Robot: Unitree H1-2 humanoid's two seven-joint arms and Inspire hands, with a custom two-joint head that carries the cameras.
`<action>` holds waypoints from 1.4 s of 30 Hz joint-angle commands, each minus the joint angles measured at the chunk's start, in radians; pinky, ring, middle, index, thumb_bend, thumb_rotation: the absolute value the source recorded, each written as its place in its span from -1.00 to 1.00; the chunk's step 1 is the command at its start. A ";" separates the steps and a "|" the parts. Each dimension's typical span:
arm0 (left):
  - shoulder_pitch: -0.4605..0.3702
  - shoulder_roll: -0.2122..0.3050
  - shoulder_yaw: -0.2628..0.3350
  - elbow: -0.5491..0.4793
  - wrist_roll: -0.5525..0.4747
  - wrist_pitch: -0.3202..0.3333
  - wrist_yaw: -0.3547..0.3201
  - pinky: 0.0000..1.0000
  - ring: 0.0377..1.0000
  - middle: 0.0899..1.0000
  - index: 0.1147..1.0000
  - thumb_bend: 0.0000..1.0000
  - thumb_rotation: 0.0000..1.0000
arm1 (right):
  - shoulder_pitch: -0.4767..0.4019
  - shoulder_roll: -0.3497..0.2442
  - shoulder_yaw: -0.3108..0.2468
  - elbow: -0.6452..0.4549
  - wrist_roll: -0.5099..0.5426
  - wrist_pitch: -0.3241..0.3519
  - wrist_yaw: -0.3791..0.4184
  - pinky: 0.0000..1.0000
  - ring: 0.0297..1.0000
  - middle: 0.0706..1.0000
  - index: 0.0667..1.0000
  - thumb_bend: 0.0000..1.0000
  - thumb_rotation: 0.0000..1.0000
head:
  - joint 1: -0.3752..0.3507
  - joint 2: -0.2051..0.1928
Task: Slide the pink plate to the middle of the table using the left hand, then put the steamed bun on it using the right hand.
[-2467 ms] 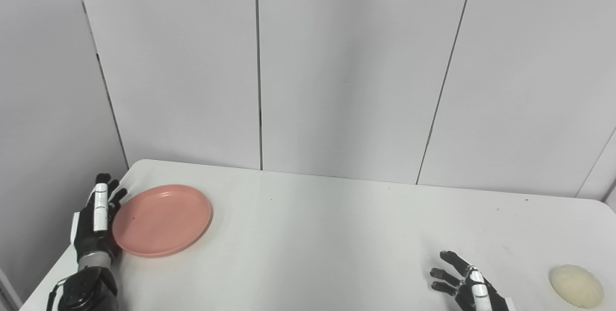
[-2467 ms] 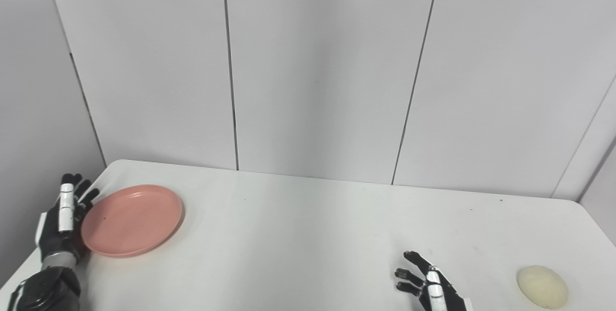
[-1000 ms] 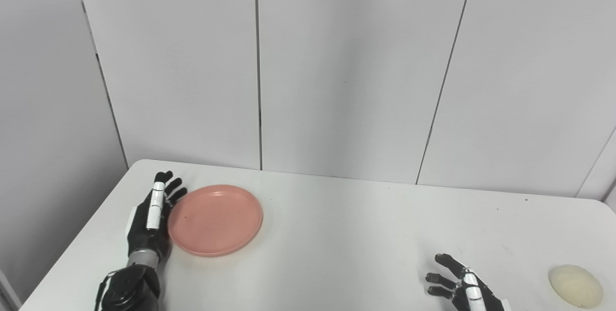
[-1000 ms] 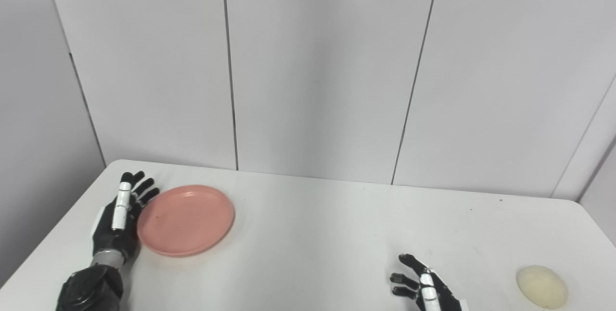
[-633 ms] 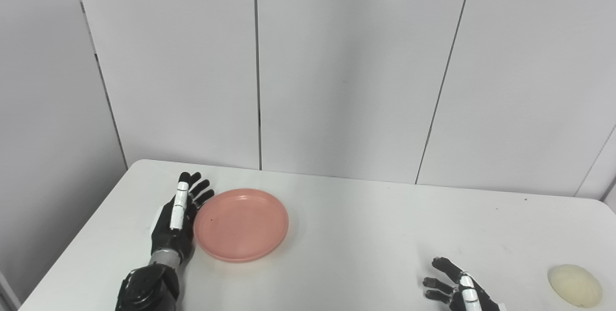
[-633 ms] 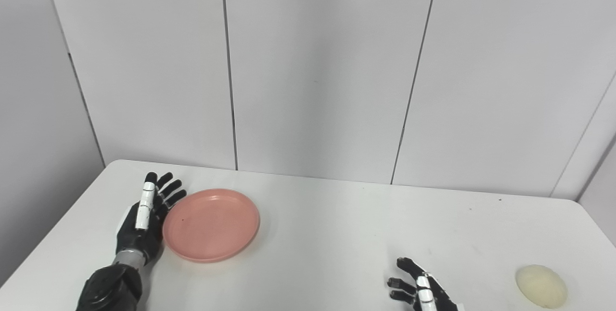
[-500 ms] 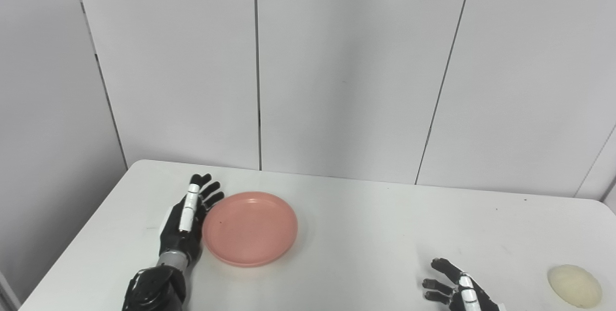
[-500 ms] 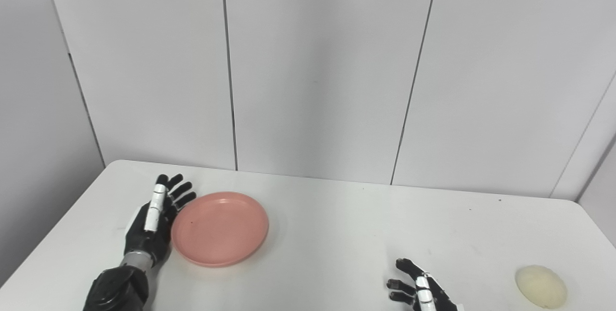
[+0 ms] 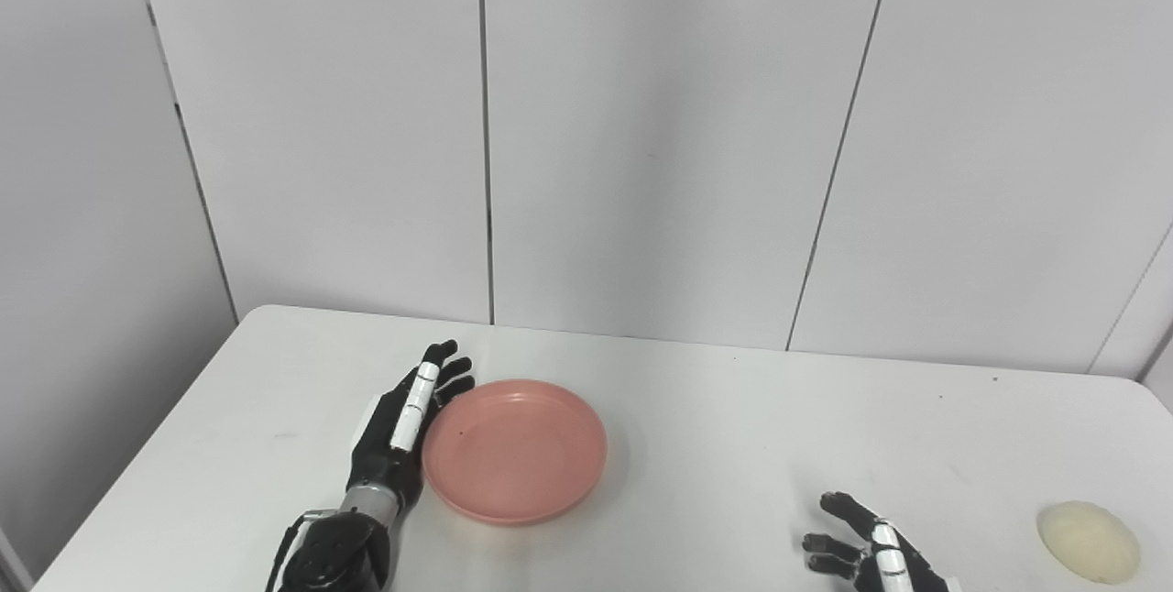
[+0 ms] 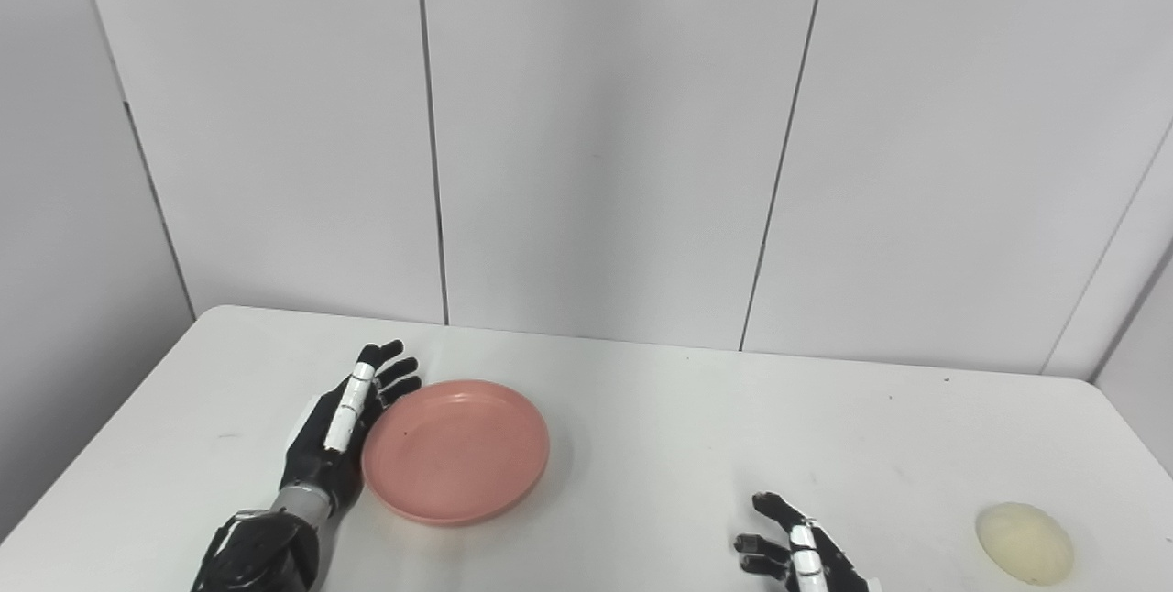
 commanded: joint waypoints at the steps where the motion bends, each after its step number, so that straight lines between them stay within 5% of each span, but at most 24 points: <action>1: -0.015 -0.014 -0.014 0.019 0.006 0.004 -0.021 0.77 0.67 0.65 0.66 0.52 0.69 | 0.026 0.017 0.011 0.005 0.000 0.009 -0.002 0.28 0.29 0.58 0.39 0.00 0.90 | 0.000 0.001; 10: -0.024 -0.033 -0.031 0.034 0.023 -0.002 -0.014 0.79 0.70 0.69 0.69 0.51 0.73 | 0.018 0.032 0.029 -0.004 -0.030 0.020 -0.018 0.28 0.31 0.59 0.42 -0.05 0.94 | -0.060 0.020; 24: -0.025 0.007 0.004 0.004 -0.039 0.041 -0.090 0.88 0.78 0.76 0.74 0.48 0.69 | -0.005 0.126 0.105 0.012 -0.166 0.065 -0.093 0.35 0.37 0.61 0.47 -0.12 1.00 | -0.407 0.049; 42: -0.059 0.003 0.058 0.039 -0.132 0.073 -0.148 0.99 0.83 0.80 0.82 0.61 0.62 | -0.053 0.174 0.137 0.131 -0.233 -0.012 -0.179 0.10 0.20 0.52 0.30 0.01 0.93 | -0.546 0.054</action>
